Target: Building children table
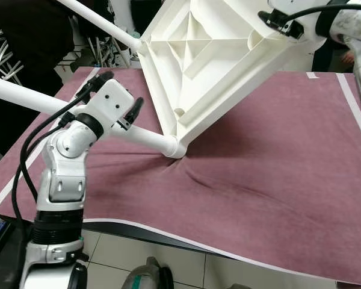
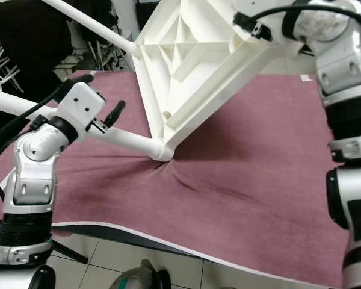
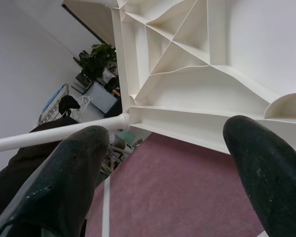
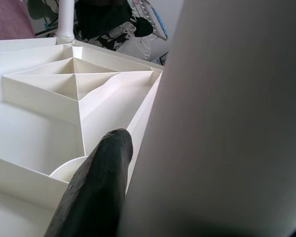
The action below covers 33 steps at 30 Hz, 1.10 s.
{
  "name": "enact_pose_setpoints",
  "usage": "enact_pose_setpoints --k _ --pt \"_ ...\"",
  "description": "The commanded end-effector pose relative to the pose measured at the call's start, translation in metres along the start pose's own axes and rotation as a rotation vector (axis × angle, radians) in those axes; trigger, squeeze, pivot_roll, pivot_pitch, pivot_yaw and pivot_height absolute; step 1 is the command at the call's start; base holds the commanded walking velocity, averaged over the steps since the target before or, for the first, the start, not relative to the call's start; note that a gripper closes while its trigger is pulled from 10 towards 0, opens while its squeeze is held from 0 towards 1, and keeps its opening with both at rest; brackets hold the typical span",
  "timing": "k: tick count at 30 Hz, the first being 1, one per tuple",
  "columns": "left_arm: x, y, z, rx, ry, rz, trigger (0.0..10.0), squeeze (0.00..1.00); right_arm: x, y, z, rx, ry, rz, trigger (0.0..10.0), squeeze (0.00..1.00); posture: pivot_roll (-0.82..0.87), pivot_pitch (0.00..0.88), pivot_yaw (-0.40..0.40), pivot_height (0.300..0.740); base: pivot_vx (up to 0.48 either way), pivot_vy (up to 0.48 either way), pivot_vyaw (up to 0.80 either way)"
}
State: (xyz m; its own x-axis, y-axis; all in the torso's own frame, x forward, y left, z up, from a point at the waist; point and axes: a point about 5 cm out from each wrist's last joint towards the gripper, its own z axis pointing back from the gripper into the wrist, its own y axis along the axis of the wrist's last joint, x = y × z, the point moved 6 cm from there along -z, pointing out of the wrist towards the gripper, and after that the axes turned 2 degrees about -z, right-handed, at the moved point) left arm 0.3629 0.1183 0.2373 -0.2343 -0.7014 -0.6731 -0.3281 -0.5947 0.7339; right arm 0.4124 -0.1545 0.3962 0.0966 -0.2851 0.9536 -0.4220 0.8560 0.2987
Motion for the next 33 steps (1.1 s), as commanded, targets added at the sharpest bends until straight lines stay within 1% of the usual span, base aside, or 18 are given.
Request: enact_pose_setpoints --k 1,7,10,12,13,14,15,17,19,20,22,23,24,26,29,32,33 --pt "-0.031 -0.028 0.012 -0.110 0.328 0.019 10.0 0.00 0.052 0.015 0.020 -0.011 -0.186 0.306 10.0 0.00 -0.06 0.000 0.145 0.740 0.000 0.000 0.00" --pt "-0.022 -0.026 0.009 -0.103 0.292 0.027 10.0 0.00 0.062 0.019 0.018 -0.001 -0.208 0.324 10.0 0.00 -0.06 0.000 0.147 0.740 0.000 0.000 0.00" --pt "-0.013 -0.024 0.005 -0.093 0.256 0.033 10.0 0.00 0.071 0.030 0.016 0.033 -0.246 0.332 10.0 0.00 -0.06 0.000 0.151 0.740 0.000 0.000 0.00" --pt "-0.011 -0.023 0.004 -0.092 0.250 0.034 10.0 0.00 0.073 0.033 0.016 0.039 -0.256 0.333 10.0 0.00 -0.06 0.000 0.151 0.740 0.000 0.000 0.00" --pt "-0.010 -0.023 0.004 -0.090 0.245 0.032 10.0 0.00 0.080 0.038 0.016 0.053 -0.288 0.333 10.0 0.00 -0.06 0.000 0.151 0.740 0.000 0.000 0.00" --pt "-0.010 -0.023 0.004 -0.090 0.245 0.032 10.0 0.00 0.080 0.038 0.016 0.053 -0.288 0.333 10.0 0.00 -0.06 0.000 0.151 0.740 0.000 0.000 0.00" --pt "-0.008 -0.023 0.003 -0.090 0.240 0.033 10.0 0.00 0.085 0.043 0.016 0.068 -0.313 0.335 10.0 0.00 -0.06 0.000 0.151 0.740 0.000 0.000 0.00" --pt "-0.008 -0.023 0.003 -0.090 0.240 0.033 10.0 0.00 0.085 0.043 0.016 0.068 -0.313 0.335 10.0 0.00 -0.06 0.000 0.151 0.740 0.000 0.000 0.00" --pt "-0.006 -0.022 0.001 -0.089 0.235 0.034 10.0 0.00 0.093 0.052 0.017 0.096 -0.348 0.344 10.0 0.00 -0.06 0.000 0.152 0.740 0.000 0.000 0.00" --pt "-0.006 -0.022 0.001 -0.089 0.235 0.034 10.0 0.00 0.093 0.052 0.017 0.096 -0.348 0.344 10.0 0.00 -0.06 0.000 0.152 0.740 0.000 0.000 0.00" --pt "-0.005 -0.023 0.001 -0.092 0.232 0.033 10.0 0.00 0.099 0.063 0.016 0.136 -0.403 0.340 10.0 0.00 -0.06 0.000 0.152 0.740 0.000 0.000 0.00" --pt "-0.005 -0.023 0.001 -0.092 0.232 0.033 10.0 0.00 0.099 0.063 0.016 0.136 -0.403 0.340 10.0 0.00 -0.06 0.000 0.152 0.740 0.000 0.000 0.00" --pt "-0.005 -0.023 0.001 -0.095 0.231 0.034 10.0 0.00 0.100 0.069 0.015 0.167 -0.420 0.349 10.0 0.00 -0.06 0.000 0.149 0.740 0.000 0.000 0.00" --pt "-0.004 -0.023 0.001 -0.097 0.231 0.035 10.0 0.00 0.098 0.073 0.015 0.187 -0.420 0.356 10.0 0.00 -0.06 0.000 0.148 0.740 0.000 0.000 0.00" --pt "-0.002 -0.024 0.002 -0.102 0.230 0.038 10.0 0.00 0.082 0.079 0.010 0.237 -0.354 0.382 10.0 0.00 -0.06 0.000 0.146 0.740 0.000 0.000 0.00" --pt "-0.002 -0.024 0.002 -0.104 0.230 0.038 10.0 0.00 0.078 0.080 0.009 0.253 -0.339 0.385 10.0 0.00 -0.06 0.000 0.146 0.740 0.000 0.000 0.00" --pt "-0.001 -0.025 0.003 -0.106 0.230 0.038 10.0 0.00 0.069 0.083 0.007 0.288 -0.297 0.385 10.0 0.00 -0.06 0.000 0.143 0.740 0.000 0.000 0.00"
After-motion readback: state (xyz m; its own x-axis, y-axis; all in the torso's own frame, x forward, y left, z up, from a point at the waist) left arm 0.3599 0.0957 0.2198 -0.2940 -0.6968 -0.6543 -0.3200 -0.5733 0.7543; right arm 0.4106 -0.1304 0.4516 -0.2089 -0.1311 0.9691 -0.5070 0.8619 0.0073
